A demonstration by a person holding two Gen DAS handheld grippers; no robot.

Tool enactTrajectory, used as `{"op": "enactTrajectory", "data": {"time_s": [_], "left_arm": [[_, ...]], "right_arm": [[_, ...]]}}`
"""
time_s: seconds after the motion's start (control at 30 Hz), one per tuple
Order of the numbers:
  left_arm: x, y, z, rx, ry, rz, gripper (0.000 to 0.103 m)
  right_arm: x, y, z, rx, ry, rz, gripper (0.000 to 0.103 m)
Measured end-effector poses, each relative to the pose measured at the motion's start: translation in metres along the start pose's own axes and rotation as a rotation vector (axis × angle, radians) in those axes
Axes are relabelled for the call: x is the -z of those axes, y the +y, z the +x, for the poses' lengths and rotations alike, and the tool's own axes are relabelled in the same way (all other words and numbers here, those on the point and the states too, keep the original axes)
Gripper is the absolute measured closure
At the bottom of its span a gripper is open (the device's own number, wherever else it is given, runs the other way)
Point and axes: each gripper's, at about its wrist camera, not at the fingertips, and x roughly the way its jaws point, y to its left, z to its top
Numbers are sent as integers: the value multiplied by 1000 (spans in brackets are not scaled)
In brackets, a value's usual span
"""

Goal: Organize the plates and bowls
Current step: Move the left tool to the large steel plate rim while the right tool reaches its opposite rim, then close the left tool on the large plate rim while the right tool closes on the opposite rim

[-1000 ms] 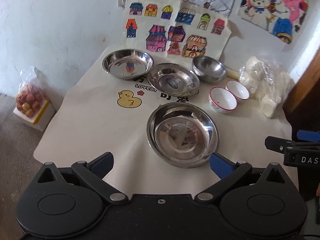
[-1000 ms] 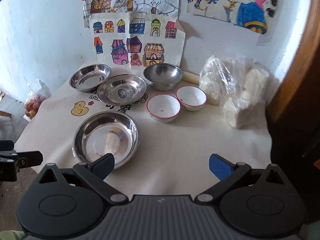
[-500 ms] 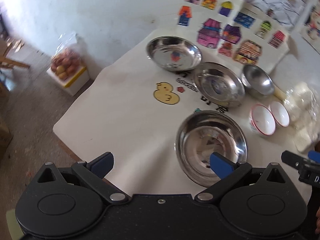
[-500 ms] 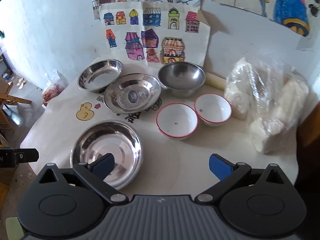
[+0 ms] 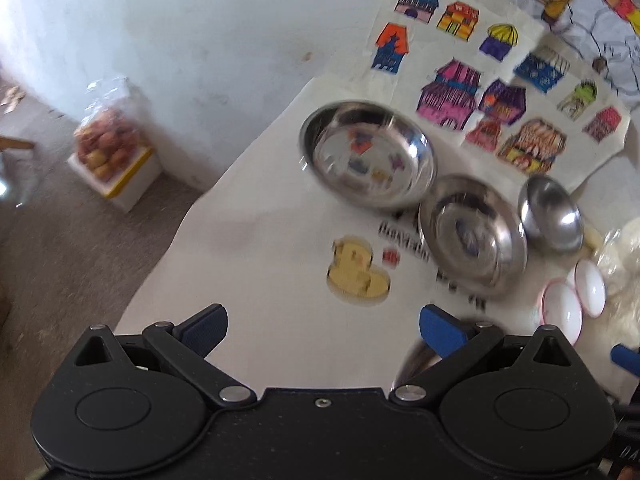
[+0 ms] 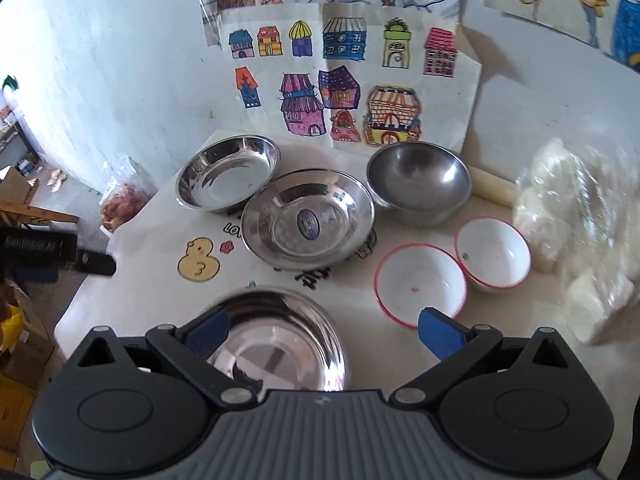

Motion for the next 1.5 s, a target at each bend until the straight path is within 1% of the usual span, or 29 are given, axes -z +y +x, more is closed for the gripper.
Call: {"op": "enactTrajectory", "data": {"time_s": [0.1,0.2,0.27,0.33,0.37,0.47,0.57,0.67,0.8,0.87,0.97,1.03,1.1,1.23,1.27,1.3,1.33,1.37,1.43,1.47,1.5], "left_arm": [[-27,11,26,36,-1,28,1],[-47,21,53,59,5,20,1],[-57,26,66,53,-9,-3,1],[-64,30,79,47,-10,-19,1],[-68,31,85,44,-9,-27,1],[-76,36,100,43,-9,-38,1],[-83,39,113,41,-15,-51,2],[-91,42,125,40,-14,-73,2],[-100,46,137,43,-27,-117,7],[-102,48,139,49,-36,-134,9],[-104,48,144,66,-37,-141,15],[-105,46,147,83,-36,-142,18],[-105,45,149,88,-34,-138,20],[-105,45,150,98,-34,-132,27],[-106,44,151,104,-33,-132,28],[-106,45,151,107,-31,-134,31],[-106,45,152,109,-26,-136,34],[-107,46,154,116,-20,-140,40],[-108,48,156,135,-4,-151,54],[-108,49,158,143,6,-160,56],[-108,50,159,146,5,-168,60]], "right_arm": [[-17,16,17,24,22,-10,0],[-35,28,36,43,34,-25,0],[-50,36,52,76,34,-42,0],[-67,44,71,126,30,-55,0],[-76,47,79,136,26,-58,0],[-101,54,106,137,10,-60,0],[-120,57,136,91,19,-101,0],[-130,57,161,88,43,-138,0],[-139,60,186,94,74,-188,2],[-143,65,196,104,89,-243,5],[-146,69,205,117,91,-298,10],[-150,72,210,112,96,-304,13],[-153,73,217,106,103,-308,20],[-157,75,228,81,111,-290,31],[-158,76,230,74,112,-283,36],[-158,76,231,68,114,-280,40],[-159,77,233,64,116,-279,42],[-159,78,235,60,119,-278,44],[-159,80,238,52,125,-274,45],[-159,80,239,44,126,-268,45],[-159,81,241,38,129,-263,47]]}}
